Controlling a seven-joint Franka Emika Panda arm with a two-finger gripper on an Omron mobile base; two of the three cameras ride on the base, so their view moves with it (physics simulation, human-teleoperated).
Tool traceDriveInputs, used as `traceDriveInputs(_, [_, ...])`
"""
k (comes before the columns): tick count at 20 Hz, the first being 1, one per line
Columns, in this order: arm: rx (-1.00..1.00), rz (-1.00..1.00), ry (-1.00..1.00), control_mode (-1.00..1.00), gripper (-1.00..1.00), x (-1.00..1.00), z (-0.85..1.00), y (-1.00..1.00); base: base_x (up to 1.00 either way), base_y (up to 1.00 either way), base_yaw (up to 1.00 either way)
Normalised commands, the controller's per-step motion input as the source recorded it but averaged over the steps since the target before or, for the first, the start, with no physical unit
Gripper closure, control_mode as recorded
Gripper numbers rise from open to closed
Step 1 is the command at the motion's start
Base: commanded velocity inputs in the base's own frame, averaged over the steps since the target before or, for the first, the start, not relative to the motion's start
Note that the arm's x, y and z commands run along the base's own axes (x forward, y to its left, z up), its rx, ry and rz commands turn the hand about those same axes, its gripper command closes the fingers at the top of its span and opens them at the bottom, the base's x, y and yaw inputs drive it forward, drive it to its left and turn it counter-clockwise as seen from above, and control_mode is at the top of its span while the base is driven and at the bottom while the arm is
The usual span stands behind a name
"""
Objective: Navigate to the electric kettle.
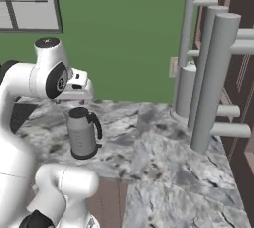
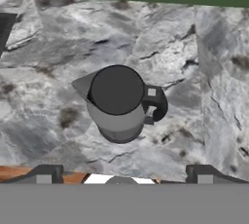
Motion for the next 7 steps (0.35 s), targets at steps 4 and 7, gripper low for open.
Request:
traceDriveInputs(4, [0.0,0.11,0.01,-1.0,-1.0,0.82,-0.37,0.25,0.0,0.0,0.0])
traceDriveInputs(7, [0.0,0.11,0.01,-1.0,-1.0,0.83,-0.55,0.1,0.0,0.0,0.0])
